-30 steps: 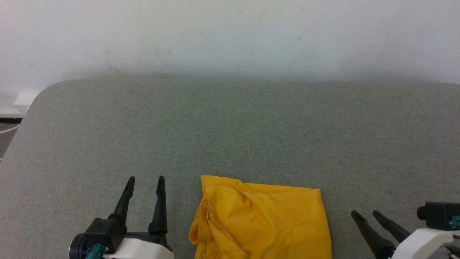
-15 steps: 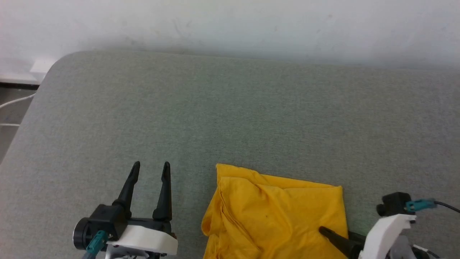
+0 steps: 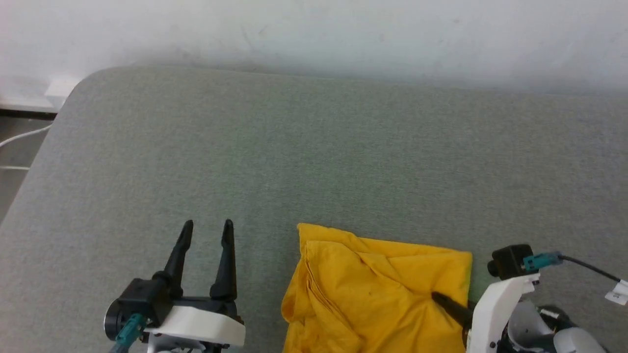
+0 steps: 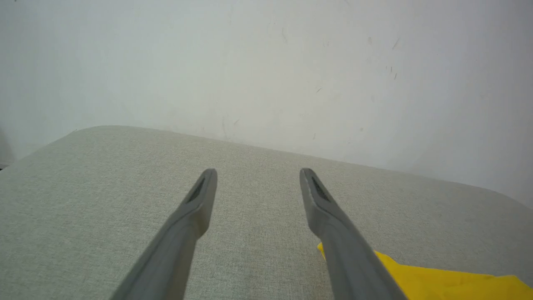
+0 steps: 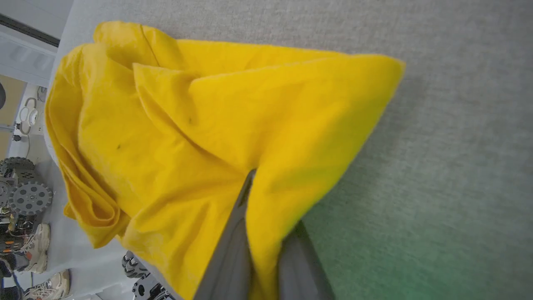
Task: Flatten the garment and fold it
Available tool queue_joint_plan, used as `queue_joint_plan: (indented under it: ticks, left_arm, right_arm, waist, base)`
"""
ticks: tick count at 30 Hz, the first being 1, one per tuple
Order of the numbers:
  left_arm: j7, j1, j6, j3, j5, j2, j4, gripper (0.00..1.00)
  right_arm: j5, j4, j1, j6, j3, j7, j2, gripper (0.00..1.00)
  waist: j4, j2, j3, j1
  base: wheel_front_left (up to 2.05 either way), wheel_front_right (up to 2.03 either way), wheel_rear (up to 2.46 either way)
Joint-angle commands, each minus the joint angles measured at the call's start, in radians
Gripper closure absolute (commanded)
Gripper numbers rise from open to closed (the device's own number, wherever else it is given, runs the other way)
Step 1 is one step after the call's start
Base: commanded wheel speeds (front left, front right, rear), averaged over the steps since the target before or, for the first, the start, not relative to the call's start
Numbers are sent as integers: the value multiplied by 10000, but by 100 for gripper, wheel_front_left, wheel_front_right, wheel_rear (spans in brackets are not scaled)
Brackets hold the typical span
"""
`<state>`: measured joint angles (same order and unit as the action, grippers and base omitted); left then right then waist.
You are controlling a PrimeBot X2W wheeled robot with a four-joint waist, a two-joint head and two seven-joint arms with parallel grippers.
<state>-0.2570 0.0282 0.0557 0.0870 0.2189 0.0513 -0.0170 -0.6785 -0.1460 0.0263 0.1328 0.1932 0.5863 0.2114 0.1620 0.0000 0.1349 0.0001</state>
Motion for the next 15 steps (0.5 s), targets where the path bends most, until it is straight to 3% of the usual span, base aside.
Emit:
queue_joint_plan:
  ticks: [1,5,9,15]
  left_arm:
    - [-47,-219,-88,40,147,-11,12,0]
    - [-47,-297,-142,276,183,-11,-23,0]
    - [-47,-449,-229,574,291,-11,-6,0]
    - [-47,-1096,-204,995,197,-11,-113,0]
  right_arm:
    - [151,43,247,-21,20,-127,192,100]
    - [1124,645,815,-21,668,-248,1276,100]
    - [2411,1316,1721,-21,1453,-184,2837,100]
    - [3254,1554,3121,-21,2187,-55,4979,100]
  waist:
    - [-343,0,-118,-1]
    - [-1108,0,-98,-1]
    - [-2101,0,164,-1]
    - [-3360,0,940,-1]
  base:
    - [0,0,0]
    - [0,0,0]
    - [0,0,0]
    - [0,0,0]
